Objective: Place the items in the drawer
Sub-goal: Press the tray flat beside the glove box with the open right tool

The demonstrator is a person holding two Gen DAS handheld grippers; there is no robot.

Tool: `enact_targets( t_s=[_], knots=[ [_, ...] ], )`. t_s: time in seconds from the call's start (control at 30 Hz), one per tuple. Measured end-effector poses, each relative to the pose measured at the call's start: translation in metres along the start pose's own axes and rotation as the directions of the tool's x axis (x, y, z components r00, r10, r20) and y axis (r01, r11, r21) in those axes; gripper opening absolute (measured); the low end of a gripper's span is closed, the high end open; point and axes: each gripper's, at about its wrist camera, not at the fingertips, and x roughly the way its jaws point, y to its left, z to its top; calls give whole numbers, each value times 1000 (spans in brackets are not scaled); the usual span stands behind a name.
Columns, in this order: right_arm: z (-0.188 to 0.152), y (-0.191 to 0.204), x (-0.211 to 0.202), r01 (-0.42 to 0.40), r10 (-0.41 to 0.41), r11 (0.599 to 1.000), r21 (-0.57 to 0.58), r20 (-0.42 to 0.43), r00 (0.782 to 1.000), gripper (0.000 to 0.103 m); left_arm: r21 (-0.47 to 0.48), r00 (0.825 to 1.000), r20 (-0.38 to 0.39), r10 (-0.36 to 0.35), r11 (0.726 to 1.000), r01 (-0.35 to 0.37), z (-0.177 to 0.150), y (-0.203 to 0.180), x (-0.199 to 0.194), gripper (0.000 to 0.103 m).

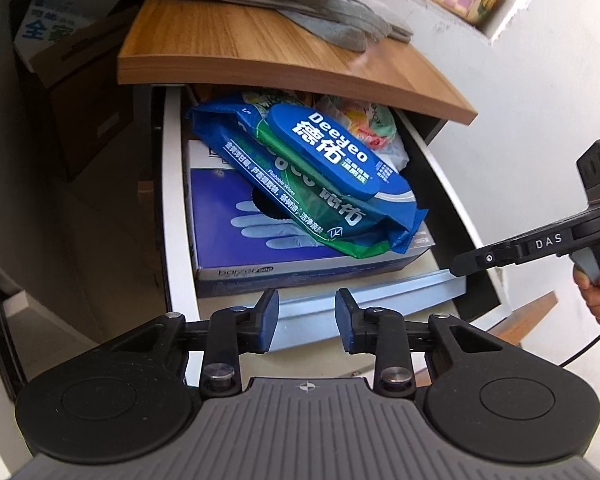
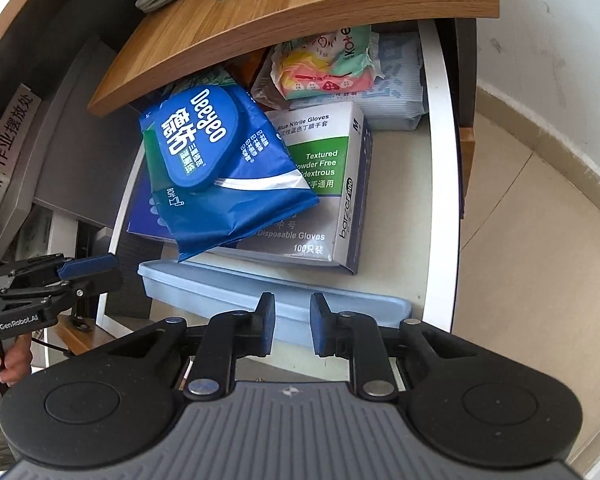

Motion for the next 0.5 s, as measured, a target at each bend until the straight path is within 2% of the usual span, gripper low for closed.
enact_targets(
  t_s=[0.2, 0.5],
  knots=[
    [1, 1, 8, -5, 5, 1000, -9, 0, 1000, 23, 12, 999, -52, 13, 1000, -13, 10, -1, 20, 34],
    [-2, 5, 12, -18, 17, 999, -28, -18, 1000, 23, 41, 993, -121, 10, 999, -5, 6, -7, 37, 34]
  ],
)
